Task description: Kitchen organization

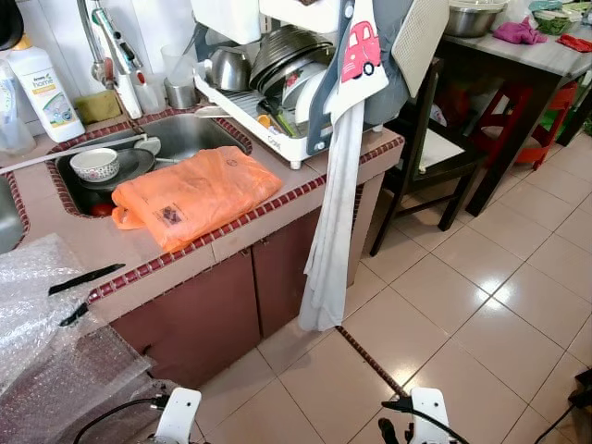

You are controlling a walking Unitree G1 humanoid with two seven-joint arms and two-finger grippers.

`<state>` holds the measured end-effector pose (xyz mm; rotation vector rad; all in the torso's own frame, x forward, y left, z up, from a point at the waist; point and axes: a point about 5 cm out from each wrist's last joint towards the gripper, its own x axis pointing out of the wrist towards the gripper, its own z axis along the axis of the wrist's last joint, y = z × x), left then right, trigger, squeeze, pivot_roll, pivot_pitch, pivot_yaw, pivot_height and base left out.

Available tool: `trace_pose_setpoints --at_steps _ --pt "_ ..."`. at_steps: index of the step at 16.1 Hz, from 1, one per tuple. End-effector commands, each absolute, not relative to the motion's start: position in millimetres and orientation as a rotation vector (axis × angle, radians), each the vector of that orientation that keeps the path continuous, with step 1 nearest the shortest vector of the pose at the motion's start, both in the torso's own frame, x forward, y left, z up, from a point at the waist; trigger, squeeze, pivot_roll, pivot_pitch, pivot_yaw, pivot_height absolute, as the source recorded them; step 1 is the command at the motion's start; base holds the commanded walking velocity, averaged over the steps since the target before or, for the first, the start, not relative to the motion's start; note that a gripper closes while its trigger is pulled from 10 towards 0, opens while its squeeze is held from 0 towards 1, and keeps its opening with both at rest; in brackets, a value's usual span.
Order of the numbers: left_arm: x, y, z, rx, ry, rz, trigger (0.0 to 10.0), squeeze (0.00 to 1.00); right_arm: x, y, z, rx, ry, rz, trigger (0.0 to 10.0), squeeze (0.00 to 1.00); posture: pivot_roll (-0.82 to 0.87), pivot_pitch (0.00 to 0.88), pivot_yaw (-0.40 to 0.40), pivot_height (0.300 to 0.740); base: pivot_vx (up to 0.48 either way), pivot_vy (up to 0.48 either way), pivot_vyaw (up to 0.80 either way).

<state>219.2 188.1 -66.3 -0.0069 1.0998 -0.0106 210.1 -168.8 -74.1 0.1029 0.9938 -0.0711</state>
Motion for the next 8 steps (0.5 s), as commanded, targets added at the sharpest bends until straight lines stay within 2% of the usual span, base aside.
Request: trace_pose_setpoints --at_steps 1,8 --pt "265.1 157.0 -38.0 -0.098 0.929 -0.065 10.0 0.00 262.4 -162.5 -40.2 0.128 0.858 -0.061 10.0 0.00 0.06 0.069 -0.157 0.740 0.000 0.000 0.00" --pt "265.0 157.5 -38.0 -0.090 0.940 -0.070 10.0 0.00 262.6 -160.8 -40.3 0.181 0.875 -0.079 10.0 0.00 0.05 0.078 -0.149 0.740 0.000 0.000 0.00"
